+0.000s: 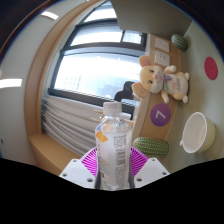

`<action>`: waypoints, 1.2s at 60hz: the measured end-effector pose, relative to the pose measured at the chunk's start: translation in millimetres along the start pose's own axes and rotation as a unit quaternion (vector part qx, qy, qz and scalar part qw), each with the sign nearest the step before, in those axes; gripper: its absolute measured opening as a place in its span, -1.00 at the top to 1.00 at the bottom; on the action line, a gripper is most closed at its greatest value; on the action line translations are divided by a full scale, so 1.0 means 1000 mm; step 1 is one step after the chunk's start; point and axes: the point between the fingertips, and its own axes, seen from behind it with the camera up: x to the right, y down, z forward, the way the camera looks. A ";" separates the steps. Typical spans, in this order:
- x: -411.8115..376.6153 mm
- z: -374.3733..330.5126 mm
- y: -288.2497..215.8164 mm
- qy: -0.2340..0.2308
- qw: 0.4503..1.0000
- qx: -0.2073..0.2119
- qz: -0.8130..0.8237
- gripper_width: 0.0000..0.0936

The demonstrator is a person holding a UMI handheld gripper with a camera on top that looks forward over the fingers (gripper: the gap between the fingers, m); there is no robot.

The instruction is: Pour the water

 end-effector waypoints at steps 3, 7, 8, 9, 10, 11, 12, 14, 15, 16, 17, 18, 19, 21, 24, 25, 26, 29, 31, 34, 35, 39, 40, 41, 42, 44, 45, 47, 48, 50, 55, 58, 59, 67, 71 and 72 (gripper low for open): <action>-0.011 0.000 -0.011 0.008 0.994 -0.010 -0.104 0.19; -0.023 -0.002 -0.025 0.018 0.971 -0.024 -0.238 0.19; -0.025 -0.002 -0.029 0.025 0.963 -0.028 -0.269 0.18; -0.025 -0.002 -0.034 0.033 0.953 -0.033 -0.300 0.18; -0.025 -0.002 -0.038 0.041 0.942 -0.037 -0.332 0.18; -0.025 -0.003 -0.044 0.049 0.930 -0.039 -0.362 0.18; -0.024 -0.003 -0.051 0.056 0.918 -0.039 -0.391 0.18; -0.024 -0.003 -0.066 0.069 0.896 -0.032 -0.437 0.18; -0.021 -0.005 -0.074 0.071 0.886 -0.027 -0.457 0.18; -0.023 -0.005 -0.080 0.076 0.876 -0.022 -0.475 0.18; -0.023 -0.005 -0.088 0.080 0.867 -0.017 -0.492 0.18; -0.023 -0.006 -0.095 0.084 0.858 -0.013 -0.507 0.18; -0.022 -0.007 -0.102 0.089 0.849 -0.009 -0.520 0.18; -0.016 -0.011 -0.116 0.101 0.833 -0.006 -0.544 0.18; -0.001 -0.018 -0.141 0.126 0.807 -0.001 -0.577 0.18; 0.004 -0.020 -0.149 0.138 0.799 0.001 -0.586 0.18; 0.009 -0.022 -0.157 0.149 0.791 0.003 -0.594 0.18; 0.025 -0.029 -0.178 0.174 0.771 0.006 -0.612 0.18; 0.044 -0.033 -0.194 0.187 0.761 0.009 -0.621 0.18; 0.063 -0.042 -0.214 0.210 0.749 0.010 -0.628 0.18; 0.070 -0.044 -0.220 0.216 0.746 0.011 -0.630 0.18; 0.102 -0.049 -0.243 0.240 0.739 0.013 -0.630 0.18; 0.110 -0.051 -0.248 0.243 0.738 0.013 -0.629 0.18; 0.117 -0.052 -0.251 0.247 0.739 0.013 -0.627 0.18; 0.124 -0.053 -0.255 0.251 0.740 0.013 -0.624 0.18; 0.137 -0.054 -0.261 0.259 0.741 0.012 -0.620 0.18; 0.144 -0.055 -0.264 0.263 0.741 0.012 -0.618 0.18; 0.157 -0.056 -0.269 0.269 0.743 0.011 -0.613 0.18; 0.163 -0.054 -0.271 0.271 0.743 0.010 -0.612 0.18; 0.175 -0.055 -0.273 0.273 0.746 0.009 -0.608 0.18; 0.199 -0.053 -0.276 0.277 0.751 0.008 -0.599 0.17; 0.214 -0.057 -0.276 0.283 0.751 0.004 -0.597 0.18; 0.219 -0.058 -0.276 0.285 0.751 0.002 -0.596 0.18; 0.228 -0.062 -0.276 0.272 0.761 0.025 -0.589 0.16; 0.229 -0.065 -0.274 0.271 0.762 0.026 -0.587 0.16; 0.229 -0.065 -0.274 0.271 0.762 0.027 -0.588 0.16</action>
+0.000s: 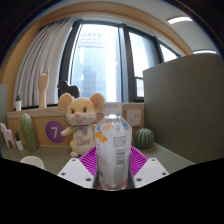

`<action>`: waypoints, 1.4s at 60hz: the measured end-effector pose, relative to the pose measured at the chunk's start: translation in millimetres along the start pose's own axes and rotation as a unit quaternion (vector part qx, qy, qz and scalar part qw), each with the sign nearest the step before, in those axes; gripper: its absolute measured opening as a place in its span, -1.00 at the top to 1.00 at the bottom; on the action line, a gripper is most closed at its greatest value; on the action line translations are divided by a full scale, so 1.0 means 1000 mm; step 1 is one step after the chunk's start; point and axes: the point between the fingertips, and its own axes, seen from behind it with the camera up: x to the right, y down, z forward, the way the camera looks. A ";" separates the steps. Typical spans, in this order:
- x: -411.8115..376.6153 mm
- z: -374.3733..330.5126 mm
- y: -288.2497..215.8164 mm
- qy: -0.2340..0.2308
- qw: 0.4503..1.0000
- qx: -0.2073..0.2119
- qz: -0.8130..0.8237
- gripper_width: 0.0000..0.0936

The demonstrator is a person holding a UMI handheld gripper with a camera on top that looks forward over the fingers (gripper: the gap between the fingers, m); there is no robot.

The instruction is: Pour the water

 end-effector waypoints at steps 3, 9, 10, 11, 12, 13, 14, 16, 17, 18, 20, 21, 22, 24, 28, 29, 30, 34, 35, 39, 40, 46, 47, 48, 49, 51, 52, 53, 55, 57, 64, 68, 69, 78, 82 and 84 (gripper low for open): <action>0.001 -0.003 0.000 0.000 1.000 0.004 0.003 0.16; 0.003 -0.002 -0.001 0.002 1.000 0.010 0.003 -0.02; 0.003 -0.002 -0.001 0.002 1.000 0.011 0.005 -0.07; 0.002 -0.002 -0.001 0.002 1.000 0.011 0.007 -0.10; 0.002 -0.003 -0.001 0.000 1.000 0.010 0.011 -0.12; 0.001 -0.004 0.000 -0.002 1.000 0.010 0.014 -0.15; 0.001 -0.005 0.001 -0.003 1.000 0.007 0.017 -0.21; 0.002 -0.009 0.005 -0.005 1.000 -0.001 0.018 -0.40; 0.002 -0.011 0.008 -0.004 1.000 -0.006 0.019 -0.48; 0.002 -0.013 0.011 -0.006 1.000 -0.011 0.019 -0.54; 0.004 -0.017 0.017 -0.006 1.000 -0.022 0.021 -0.59; 0.004 -0.018 0.020 -0.007 0.999 -0.027 0.022 -0.59; 0.004 -0.021 0.022 -0.008 0.999 -0.032 0.022 -0.58; 0.003 -0.027 0.028 -0.011 0.999 -0.042 0.024 -0.58; -0.002 -0.045 0.037 -0.023 0.998 -0.059 0.027 -0.58; -0.004 -0.050 0.039 -0.025 0.997 -0.063 0.026 -0.58; -0.004 -0.056 0.041 -0.027 0.997 -0.067 0.024 -0.58; -0.006 -0.081 0.049 -0.020 0.996 -0.084 0.013 -0.58; -0.007 -0.088 0.051 -0.020 0.996 -0.088 0.009 -0.58; -0.017 -0.120 0.055 -0.026 0.995 -0.094 -0.005 -0.58; -0.020 -0.129 0.057 -0.029 0.995 -0.098 -0.007 -0.58; -0.042 -0.180 0.056 -0.046 0.994 -0.099 -0.016 -0.59; -0.045 -0.189 0.055 -0.049 0.994 -0.098 -0.016 -0.59; -0.049 -0.198 0.053 -0.052 0.994 -0.097 -0.017 -0.59; -0.052 -0.206 0.052 -0.056 0.994 -0.096 -0.018 -0.58; -0.060 -0.223 0.048 -0.063 0.993 -0.094 -0.019 -0.58; -0.064 -0.231 0.047 -0.067 0.993 -0.094 -0.019 -0.58; -0.068 -0.239 0.045 -0.071 0.993 -0.093 -0.020 -0.59; -0.075 -0.256 0.040 -0.080 0.992 -0.091 -0.025 -0.59; -0.082 -0.271 0.034 -0.087 0.992 -0.088 -0.030 -0.59; -0.107 -0.314 0.013 -0.111 0.990 -0.078 -0.044 -0.58; -0.123 -0.335 0.004 -0.126 0.988 -0.076 -0.046 -0.59; -0.127 -0.341 0.002 -0.130 0.988 -0.075 -0.046 -0.59; -0.154 -0.376 -0.016 -0.159 0.985 -0.062 -0.037 -0.60; -0.159 -0.387 -0.022 -0.162 0.984 -0.057 -0.039 -0.60; -0.161 -0.391 -0.023 -0.163 0.984 -0.057 -0.042 -0.60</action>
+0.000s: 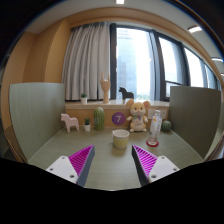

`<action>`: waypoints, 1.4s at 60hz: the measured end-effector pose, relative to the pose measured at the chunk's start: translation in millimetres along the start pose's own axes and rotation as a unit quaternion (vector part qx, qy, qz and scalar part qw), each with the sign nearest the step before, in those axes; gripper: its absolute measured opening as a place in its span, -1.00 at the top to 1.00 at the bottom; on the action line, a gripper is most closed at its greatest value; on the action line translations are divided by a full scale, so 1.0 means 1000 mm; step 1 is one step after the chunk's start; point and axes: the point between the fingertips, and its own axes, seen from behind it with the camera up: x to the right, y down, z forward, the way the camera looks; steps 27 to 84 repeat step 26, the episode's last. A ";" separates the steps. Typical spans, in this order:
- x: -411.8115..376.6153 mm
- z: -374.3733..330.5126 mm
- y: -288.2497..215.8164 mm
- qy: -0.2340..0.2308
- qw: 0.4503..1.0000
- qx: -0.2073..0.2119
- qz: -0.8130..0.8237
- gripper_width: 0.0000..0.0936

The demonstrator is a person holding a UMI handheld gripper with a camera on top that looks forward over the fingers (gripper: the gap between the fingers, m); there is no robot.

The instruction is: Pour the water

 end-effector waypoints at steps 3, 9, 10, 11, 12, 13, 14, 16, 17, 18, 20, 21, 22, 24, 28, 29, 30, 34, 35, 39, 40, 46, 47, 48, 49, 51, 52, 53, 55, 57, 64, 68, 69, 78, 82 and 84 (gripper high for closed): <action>-0.005 -0.003 0.000 -0.002 1.000 0.000 -0.007 -0.60; -0.016 -0.009 -0.002 -0.008 1.000 0.006 -0.014 -0.60; -0.017 -0.010 -0.002 -0.009 1.000 0.006 -0.015 -0.60; -0.018 -0.011 -0.002 -0.010 1.000 0.006 -0.016 -0.60; -0.019 -0.013 -0.001 -0.011 1.000 0.005 -0.017 -0.60; -0.020 -0.014 -0.001 -0.012 1.000 0.005 -0.018 -0.60; -0.021 -0.015 -0.002 -0.012 1.000 0.005 -0.019 -0.60; -0.022 -0.017 -0.002 -0.013 1.000 0.007 -0.019 -0.60; -0.022 -0.015 -0.002 -0.013 1.000 0.007 -0.018 -0.60; -0.023 -0.016 -0.002 -0.013 1.000 0.007 -0.018 -0.60; -0.024 -0.018 -0.002 -0.013 1.000 0.006 -0.018 -0.60; -0.024 -0.019 -0.002 -0.013 1.000 0.007 -0.018 -0.60; -0.024 -0.020 -0.002 -0.014 1.000 0.007 -0.019 -0.60; -0.025 -0.021 -0.002 -0.013 1.000 0.007 -0.020 -0.60; -0.025 -0.022 -0.002 -0.013 1.000 0.007 -0.021 -0.60; -0.025 -0.022 -0.002 -0.013 1.000 0.007 -0.021 -0.60; -0.025 -0.022 -0.002 -0.013 1.000 0.007 -0.021 -0.60; -0.025 -0.022 -0.002 -0.013 1.000 0.007 -0.021 -0.60; -0.025 -0.022 -0.002 -0.013 1.000 0.007 -0.021 -0.60; -0.025 -0.022 -0.002 -0.013 1.000 0.007 -0.021 -0.60; -0.025 -0.022 -0.002 -0.013 1.000 0.007 -0.021 -0.60; -0.025 -0.022 -0.002 -0.013 1.000 0.007 -0.021 -0.60; -0.025 -0.022 -0.002 -0.013 1.000 0.007 -0.021 -0.60; -0.025 -0.022 -0.002 -0.013 1.000 0.007 -0.021 -0.60; -0.025 -0.022 -0.002 -0.013 1.000 0.007 -0.021 -0.60; -0.025 -0.022 -0.002 -0.013 1.000 0.007 -0.021 -0.60; -0.025 -0.022 -0.002 -0.013 1.000 0.007 -0.021 -0.60; -0.025 -0.022 -0.002 -0.013 1.000 0.007 -0.021 -0.60; -0.025 -0.022 -0.002 -0.013 1.000 0.007 -0.021 -0.60; -0.025 -0.022 -0.002 -0.013 1.000 0.007 -0.021 -0.60; -0.025 -0.022 -0.002 -0.013 1.000 0.007 -0.021 -0.60; -0.025 -0.022 -0.002 -0.013 1.000 0.007 -0.021 -0.60; -0.025 -0.022 -0.002 -0.013 1.000 0.007 -0.021 -0.60; -0.025 -0.022 -0.002 -0.013 1.000 0.007 -0.021 -0.60; -0.025 -0.022 -0.002 -0.013 1.000 0.007 -0.021 -0.60; -0.025 -0.022 -0.002 -0.013 1.000 0.007 -0.021 -0.60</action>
